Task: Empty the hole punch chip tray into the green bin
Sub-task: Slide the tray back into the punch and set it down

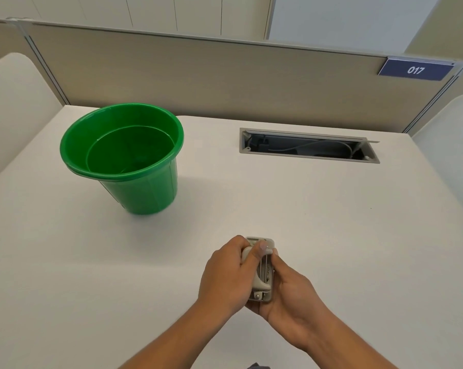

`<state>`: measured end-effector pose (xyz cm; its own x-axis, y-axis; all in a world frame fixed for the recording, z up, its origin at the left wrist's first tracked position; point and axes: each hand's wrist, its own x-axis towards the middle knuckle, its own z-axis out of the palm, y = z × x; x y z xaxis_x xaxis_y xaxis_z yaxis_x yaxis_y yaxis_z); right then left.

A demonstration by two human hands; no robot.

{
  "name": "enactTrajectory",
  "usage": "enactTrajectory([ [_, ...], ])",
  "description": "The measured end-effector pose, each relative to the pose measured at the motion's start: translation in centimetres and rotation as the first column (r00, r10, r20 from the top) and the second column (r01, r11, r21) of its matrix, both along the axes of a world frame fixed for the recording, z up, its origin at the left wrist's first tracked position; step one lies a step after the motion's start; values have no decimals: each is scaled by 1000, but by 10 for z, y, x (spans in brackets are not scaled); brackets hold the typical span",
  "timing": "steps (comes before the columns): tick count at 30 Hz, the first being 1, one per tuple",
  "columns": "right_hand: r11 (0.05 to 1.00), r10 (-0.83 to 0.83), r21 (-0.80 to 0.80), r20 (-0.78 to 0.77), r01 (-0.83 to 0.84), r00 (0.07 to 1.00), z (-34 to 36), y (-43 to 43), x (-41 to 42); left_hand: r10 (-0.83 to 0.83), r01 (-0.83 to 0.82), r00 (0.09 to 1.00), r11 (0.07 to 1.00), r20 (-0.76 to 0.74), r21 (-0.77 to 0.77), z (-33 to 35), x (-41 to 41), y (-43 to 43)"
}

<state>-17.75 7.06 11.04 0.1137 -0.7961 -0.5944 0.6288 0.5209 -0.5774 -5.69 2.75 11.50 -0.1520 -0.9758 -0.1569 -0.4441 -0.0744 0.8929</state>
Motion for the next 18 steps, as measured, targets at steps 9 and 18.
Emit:
enactTrajectory([
  [9,997,-65,-38,-165,60,984,-3,4,2,53,15,955,973,-291,228,0,22,-11],
  [18,988,-42,-148,-490,-35,870,8,3,-5,114,68,874,934,-473,352,0,28,-6],
])
